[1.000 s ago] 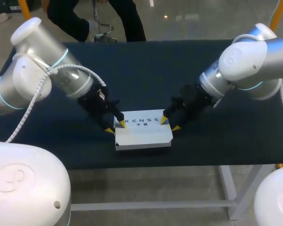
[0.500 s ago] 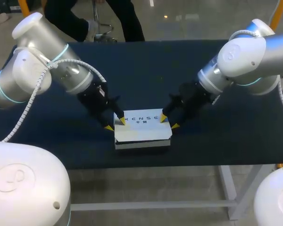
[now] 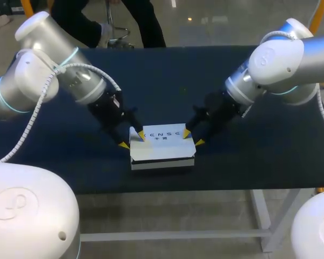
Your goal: Assemble the packaging by folding the flat box into shape, placing the metal phone stand inside, and closing the box properly
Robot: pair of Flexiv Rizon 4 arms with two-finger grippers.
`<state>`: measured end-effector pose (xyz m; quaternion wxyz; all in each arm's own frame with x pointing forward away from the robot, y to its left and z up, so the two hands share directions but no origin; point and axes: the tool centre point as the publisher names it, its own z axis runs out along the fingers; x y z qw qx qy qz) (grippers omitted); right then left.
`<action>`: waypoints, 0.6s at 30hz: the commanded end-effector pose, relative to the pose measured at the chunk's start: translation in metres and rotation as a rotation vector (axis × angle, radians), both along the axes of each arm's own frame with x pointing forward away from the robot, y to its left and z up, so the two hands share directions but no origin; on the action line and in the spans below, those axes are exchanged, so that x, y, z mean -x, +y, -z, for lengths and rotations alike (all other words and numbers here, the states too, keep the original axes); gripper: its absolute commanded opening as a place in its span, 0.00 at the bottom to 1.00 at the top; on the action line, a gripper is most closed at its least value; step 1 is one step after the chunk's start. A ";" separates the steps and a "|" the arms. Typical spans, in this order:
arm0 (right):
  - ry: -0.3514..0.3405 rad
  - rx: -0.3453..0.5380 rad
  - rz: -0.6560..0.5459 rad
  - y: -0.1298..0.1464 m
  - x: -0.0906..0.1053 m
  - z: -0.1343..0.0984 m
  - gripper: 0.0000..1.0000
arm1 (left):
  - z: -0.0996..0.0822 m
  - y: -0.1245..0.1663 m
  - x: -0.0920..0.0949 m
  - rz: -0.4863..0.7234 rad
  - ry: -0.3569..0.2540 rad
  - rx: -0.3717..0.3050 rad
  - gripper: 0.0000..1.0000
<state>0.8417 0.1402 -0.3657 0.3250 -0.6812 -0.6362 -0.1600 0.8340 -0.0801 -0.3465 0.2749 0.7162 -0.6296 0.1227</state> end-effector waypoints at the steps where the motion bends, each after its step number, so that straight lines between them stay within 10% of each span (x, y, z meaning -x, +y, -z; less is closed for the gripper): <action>1: 0.010 -0.002 -0.006 0.001 -0.004 0.000 0.49 | 0.000 -0.001 -0.003 0.003 0.009 0.001 0.60; 18: 0.012 -0.002 -0.006 0.000 -0.004 0.000 0.49 | -0.001 0.002 -0.003 -0.001 0.014 0.010 0.62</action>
